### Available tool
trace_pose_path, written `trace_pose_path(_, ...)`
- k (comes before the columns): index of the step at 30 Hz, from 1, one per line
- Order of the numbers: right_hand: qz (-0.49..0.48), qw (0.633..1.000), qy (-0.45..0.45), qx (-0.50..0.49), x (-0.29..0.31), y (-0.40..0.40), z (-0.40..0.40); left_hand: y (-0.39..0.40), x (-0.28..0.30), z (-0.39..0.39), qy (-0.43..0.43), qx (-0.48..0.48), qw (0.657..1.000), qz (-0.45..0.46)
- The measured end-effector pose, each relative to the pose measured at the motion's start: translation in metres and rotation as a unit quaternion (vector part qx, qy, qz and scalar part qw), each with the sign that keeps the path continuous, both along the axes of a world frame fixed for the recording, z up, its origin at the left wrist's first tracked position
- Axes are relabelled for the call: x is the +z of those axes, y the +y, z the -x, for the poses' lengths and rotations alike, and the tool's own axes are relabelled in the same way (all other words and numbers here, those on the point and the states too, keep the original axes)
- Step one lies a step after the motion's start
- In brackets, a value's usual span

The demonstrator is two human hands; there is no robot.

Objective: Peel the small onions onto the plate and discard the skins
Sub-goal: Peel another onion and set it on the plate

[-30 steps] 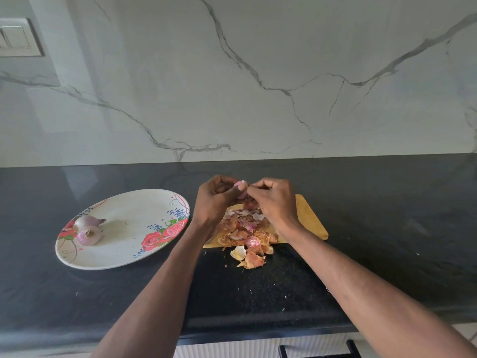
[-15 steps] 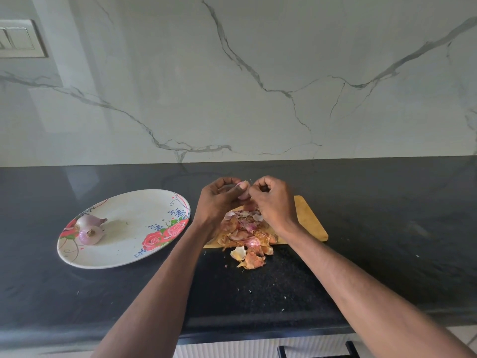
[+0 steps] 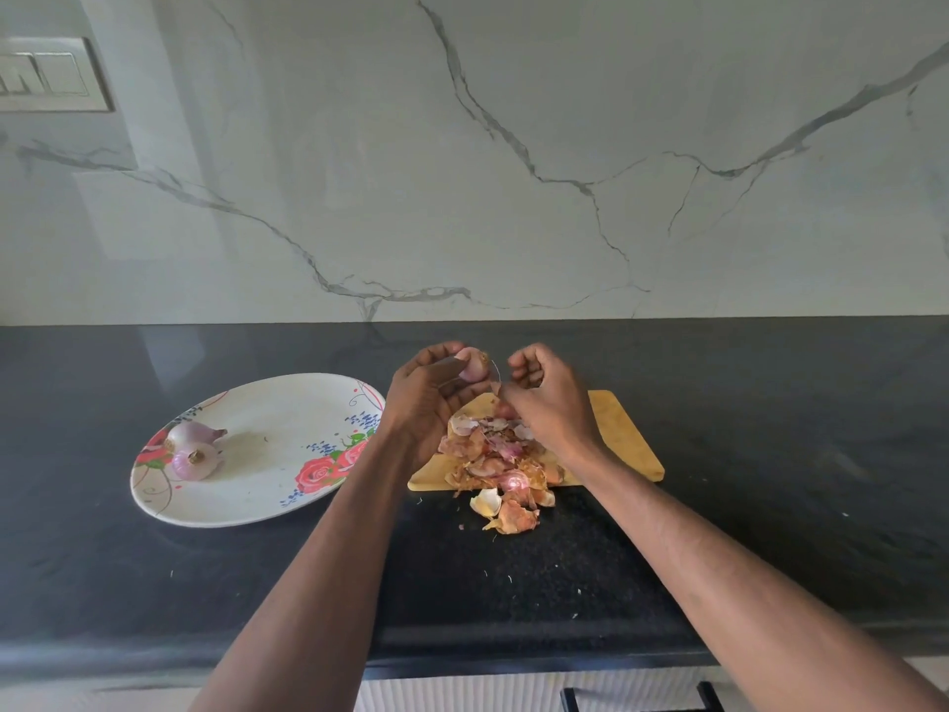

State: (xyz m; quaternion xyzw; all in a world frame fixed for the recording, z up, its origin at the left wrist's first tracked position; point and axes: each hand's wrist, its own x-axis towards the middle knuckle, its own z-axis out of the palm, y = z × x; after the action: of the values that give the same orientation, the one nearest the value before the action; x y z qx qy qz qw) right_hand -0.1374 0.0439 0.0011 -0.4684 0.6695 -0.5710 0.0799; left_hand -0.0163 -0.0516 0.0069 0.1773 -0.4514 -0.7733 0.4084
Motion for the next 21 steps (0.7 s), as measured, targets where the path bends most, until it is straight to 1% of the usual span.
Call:
trace_pose_path(2,0.007,0.999,-0.025,0.028,0.0020,0.0002,-0.0012,0.0010,-0.0006,0.0002,-0.019,-0.007,1.000,0.005)
trace_pose_path(3,0.013,0.999,-0.021,0.033,0.0024,0.0005,-0.0011,0.0013,-0.0015,0.0006,-0.030,-0.012,0.999,0.013)
trace_pose_path(5,0.018,0.999,-0.006,0.027,0.0025,0.0018,-0.0020,0.0015,-0.0030,0.0008,-0.045,-0.016,0.998,0.028)
trace_pose_path(8,0.024,0.999,-0.029,0.004,0.0019,0.0011,0.0006,0.0026,-0.0030,0.0005,-0.050,-0.021,0.998,0.033)
trace_pose_path(10,0.025,0.999,-0.029,0.000,0.0023,0.0010,0.0032,0.0033,-0.0024,0.0005,-0.054,-0.019,0.997,0.043)
trace_pose_path(16,-0.009,0.997,0.073,-0.021,-0.0025,0.0023,0.0041,0.0079,-0.0008,0.0006,-0.052,-0.030,0.997,0.050)
trace_pose_path(17,-0.012,0.997,0.075,-0.024,-0.0031,0.0013,0.0045,0.0088,-0.0008,0.0010,-0.050,-0.032,0.997,0.050)
trace_pose_path(21,0.008,1.000,0.009,0.001,-0.0008,-0.0002,-0.0009,0.0086,-0.0035,0.0033,-0.050,-0.015,0.998,0.044)
